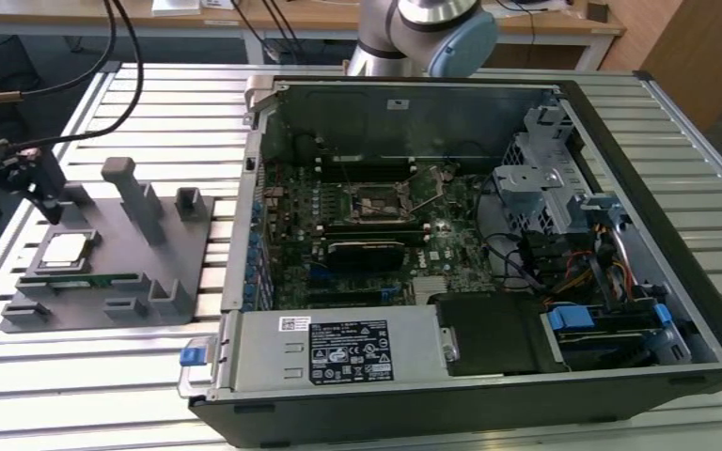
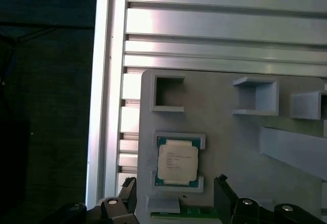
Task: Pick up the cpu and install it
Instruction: 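Pick up the cpu and move it towards the insertion slot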
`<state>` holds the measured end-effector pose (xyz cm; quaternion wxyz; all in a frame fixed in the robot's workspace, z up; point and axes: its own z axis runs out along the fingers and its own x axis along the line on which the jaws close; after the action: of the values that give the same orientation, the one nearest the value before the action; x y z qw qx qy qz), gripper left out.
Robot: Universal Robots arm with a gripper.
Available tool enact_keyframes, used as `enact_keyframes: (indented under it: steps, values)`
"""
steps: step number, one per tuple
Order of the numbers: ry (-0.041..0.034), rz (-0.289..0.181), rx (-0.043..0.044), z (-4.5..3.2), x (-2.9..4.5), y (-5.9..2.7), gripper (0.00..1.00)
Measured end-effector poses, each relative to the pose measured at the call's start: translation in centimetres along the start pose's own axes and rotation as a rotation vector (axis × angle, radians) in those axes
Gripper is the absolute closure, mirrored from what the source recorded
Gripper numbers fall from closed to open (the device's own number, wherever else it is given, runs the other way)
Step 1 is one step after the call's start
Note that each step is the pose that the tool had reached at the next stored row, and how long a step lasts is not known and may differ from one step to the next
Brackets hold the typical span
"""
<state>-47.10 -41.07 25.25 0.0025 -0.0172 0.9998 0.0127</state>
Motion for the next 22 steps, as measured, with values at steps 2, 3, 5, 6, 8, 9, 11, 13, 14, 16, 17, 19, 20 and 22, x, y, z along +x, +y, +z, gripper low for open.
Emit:
enact_keyframes:
  steps: [2, 3, 5, 6, 8, 9, 11, 13, 14, 16, 17, 19, 20, 22]
  values:
    - [-0.0002, 0.000, -0.0001, 0.37, 0.00, -0.07, 0.30]
    - [-0.0001, 0.000, -0.0001, 0.56, -0.02, -0.08, 0.30]
    - [-0.0002, 0.000, -0.0001, 0.92, -0.10, -0.10, 0.30]
    - [-0.0002, 0.000, -0.0001, 1.10, -0.13, -0.10, 0.30]
    - [-0.0002, -0.001, -0.0001, 1.47, -0.17, -0.11, 0.30]
    - [-0.0001, -0.002, 0.0000, 1.64, -0.22, -0.12, 0.30]
    - [0.0001, -0.009, -0.0001, 2.01, -0.30, -0.13, 0.30]
    - [0.0002, -0.016, -0.0002, 2.38, -0.31, -0.14, 0.30]
    - [0.0003, -0.018, -0.0002, 2.56, -0.31, -0.14, 0.30]
    - [0.0005, -0.021, -0.0001, 2.91, -0.31, -0.15, 0.30]
    - [0.0004, -0.022, -0.0002, 3.10, -0.31, -0.16, 0.30]
    - [0.0004, -0.022, -0.0002, 3.47, -0.30, -0.17, 0.30]
    - [0.0004, -0.023, -0.0002, 3.65, -0.30, -0.17, 0.30]
    - [0.0004, -0.023, -0.0002, 4.02, -0.31, -0.18, 0.30]
